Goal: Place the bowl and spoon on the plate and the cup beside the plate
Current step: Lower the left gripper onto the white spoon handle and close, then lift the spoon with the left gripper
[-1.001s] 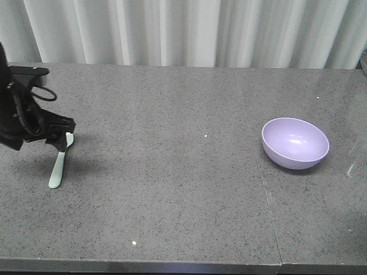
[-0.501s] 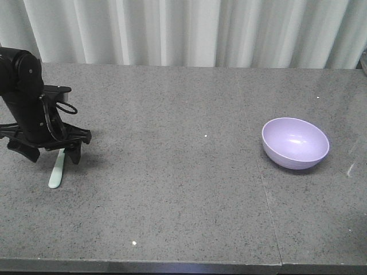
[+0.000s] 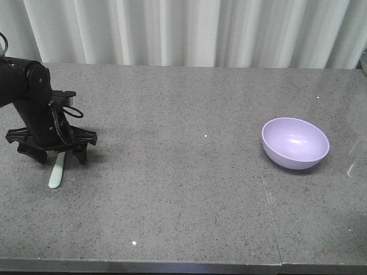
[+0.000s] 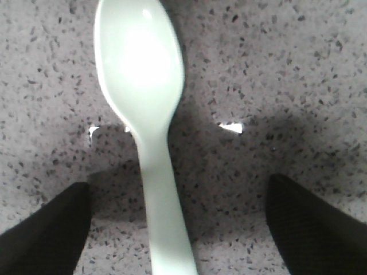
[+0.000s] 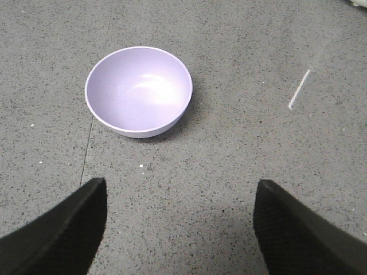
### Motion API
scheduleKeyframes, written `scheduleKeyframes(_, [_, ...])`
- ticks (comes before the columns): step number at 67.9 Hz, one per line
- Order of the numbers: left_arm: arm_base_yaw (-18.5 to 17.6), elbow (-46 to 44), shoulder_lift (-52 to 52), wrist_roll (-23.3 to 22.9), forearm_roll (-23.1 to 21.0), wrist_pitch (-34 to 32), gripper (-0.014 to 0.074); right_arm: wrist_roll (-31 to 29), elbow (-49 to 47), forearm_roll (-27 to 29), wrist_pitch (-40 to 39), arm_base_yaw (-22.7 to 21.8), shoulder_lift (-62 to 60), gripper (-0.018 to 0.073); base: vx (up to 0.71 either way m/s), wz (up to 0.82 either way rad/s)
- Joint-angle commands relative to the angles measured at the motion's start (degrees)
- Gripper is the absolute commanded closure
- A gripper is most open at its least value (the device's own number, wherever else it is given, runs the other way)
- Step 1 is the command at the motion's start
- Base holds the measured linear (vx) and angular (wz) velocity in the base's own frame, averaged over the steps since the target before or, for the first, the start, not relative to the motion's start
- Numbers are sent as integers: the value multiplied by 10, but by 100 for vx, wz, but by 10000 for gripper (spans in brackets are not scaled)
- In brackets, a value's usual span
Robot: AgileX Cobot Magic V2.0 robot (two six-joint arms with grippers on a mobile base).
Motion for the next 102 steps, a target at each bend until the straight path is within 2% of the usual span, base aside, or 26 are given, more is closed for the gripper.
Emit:
scheduleKeyframes(1, [-2,-16,-21,-7,2,-10,8,-2,-19,-3,-35,-3,-1,32,0,0])
scheduleKeyframes(17, [-2,-16,-15,-12,2,-8,22,-3,-19,-1,-35,-3,-1,32,0,0])
scheduleKeyframes(26, [-2,-16,-15,-21,2,-8,88,-3,-19,-1,-35,-3,-1,32,0,0])
scheduleKeyframes(36, [-2,-16,-15,-21,2,-8,212,-3,-19,-1,-35,-3,-1,32,0,0])
scheduleKeyframes(51, [-2,-16,-15,-22,2,-11,454,-3,-19,-1,-35,-3,-1,32,0,0])
scheduleKeyframes(65, [-2,-16,-15,-24,4,-12,601,-3,-19,-1,-35,-3,-1,32,0,0])
scheduleKeyframes(80, [-2,-16,-34,-10,13,-4,604,-3,-19,-1,-35,-3,-1,32,0,0])
scheduleKeyframes(102, [-3,-16,-173,-5,13,6,604,-4,-19,0,-35,-3,-1,32,0,0])
